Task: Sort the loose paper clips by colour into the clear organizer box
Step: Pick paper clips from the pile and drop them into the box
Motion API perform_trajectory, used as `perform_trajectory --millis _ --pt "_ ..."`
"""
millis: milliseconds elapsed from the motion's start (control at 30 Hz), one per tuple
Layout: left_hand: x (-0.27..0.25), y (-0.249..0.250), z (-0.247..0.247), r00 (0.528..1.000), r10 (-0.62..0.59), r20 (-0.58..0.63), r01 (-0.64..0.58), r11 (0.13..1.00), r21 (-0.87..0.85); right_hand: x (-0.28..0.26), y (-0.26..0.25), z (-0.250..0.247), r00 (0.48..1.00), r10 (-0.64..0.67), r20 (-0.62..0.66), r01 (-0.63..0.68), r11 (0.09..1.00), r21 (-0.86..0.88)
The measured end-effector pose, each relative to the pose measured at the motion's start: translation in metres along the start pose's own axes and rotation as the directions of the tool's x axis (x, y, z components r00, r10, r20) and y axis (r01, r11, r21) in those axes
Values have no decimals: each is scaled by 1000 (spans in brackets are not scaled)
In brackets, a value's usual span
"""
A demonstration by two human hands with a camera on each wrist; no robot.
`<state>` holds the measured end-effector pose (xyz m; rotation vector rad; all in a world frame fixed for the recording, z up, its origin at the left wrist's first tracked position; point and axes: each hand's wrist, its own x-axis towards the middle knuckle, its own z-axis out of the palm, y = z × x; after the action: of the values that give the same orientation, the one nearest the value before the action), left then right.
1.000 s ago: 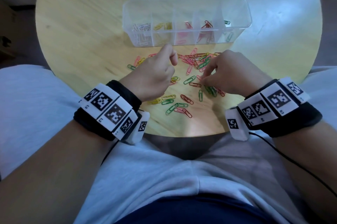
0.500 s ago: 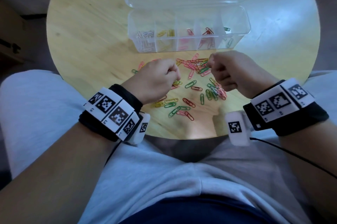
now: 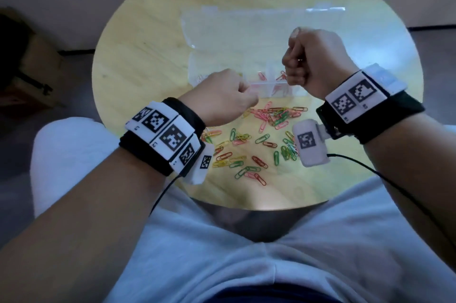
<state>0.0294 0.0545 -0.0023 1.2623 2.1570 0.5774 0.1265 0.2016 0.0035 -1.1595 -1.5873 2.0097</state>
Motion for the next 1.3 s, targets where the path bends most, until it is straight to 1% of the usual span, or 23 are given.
perform_trajectory --millis 133,200,267,333,367,433,500,533,600,700,800,867,933,1033,1100,1133,1167,1233,1300 --pt "12 10 -11 997 -27 -71 25 999 -24 16 -17 24 1000 -16 4 16 985 -171" --pt "18 14 -15 994 -52 -96 51 999 -16 22 -19 33 1000 17 15 -12 959 -283" --pt "24 18 -19 990 -60 -127 58 998 -18 26 -15 36 997 60 55 -35 928 -371" --pt "30 20 -21 984 -70 -165 66 997 -32 26 -9 33 994 56 98 -6 895 -447" --pt "34 21 -22 982 -76 -175 70 997 -40 26 -7 30 994 29 103 21 890 -455" --pt "41 24 -21 981 -87 -174 78 995 -57 23 -4 24 995 -72 73 95 917 -387" --pt "48 27 -19 984 -110 -144 103 993 -57 19 -2 16 986 -168 -4 160 951 -266" --pt "52 28 -17 985 -123 -123 118 992 -46 16 -1 11 982 -186 -43 174 965 -196" --pt "59 30 -13 985 -138 -101 135 990 -35 6 -1 -1 978 -193 -80 188 980 -62" --pt "67 33 -7 987 -128 -99 120 989 -88 -13 2 -21 975 -203 -94 208 977 50" --pt "68 34 -2 989 -116 -91 110 991 -72 -24 9 -36 968 -218 -126 232 968 101" --pt "66 33 1 991 -91 -96 85 994 -63 -29 15 -42 963 -238 -127 249 965 78" --pt "62 31 2 991 -64 -118 55 995 -85 -33 23 -47 958 -267 -105 270 963 19" --pt "45 29 -2 980 3 -201 -26 994 -109 -38 35 -53 945 -318 -71 309 944 -117" --pt "31 29 -1 969 57 -242 -81 993 -89 -37 39 -57 947 -318 -39 297 918 -265" --pt "24 28 2 968 72 -242 -94 992 -83 -36 41 -57 955 -296 -10 273 892 -360" --pt "18 27 7 972 77 -222 -96 992 -78 -34 43 -59 966 -256 27 238 851 -468" --pt "7 23 23 988 75 -137 -83 995 -58 -31 49 -61 987 -126 102 161 712 -683" --pt "0 17 43 996 65 -55 -65 998 -11 -29 53 -65 991 -20 131 119 569 -813"
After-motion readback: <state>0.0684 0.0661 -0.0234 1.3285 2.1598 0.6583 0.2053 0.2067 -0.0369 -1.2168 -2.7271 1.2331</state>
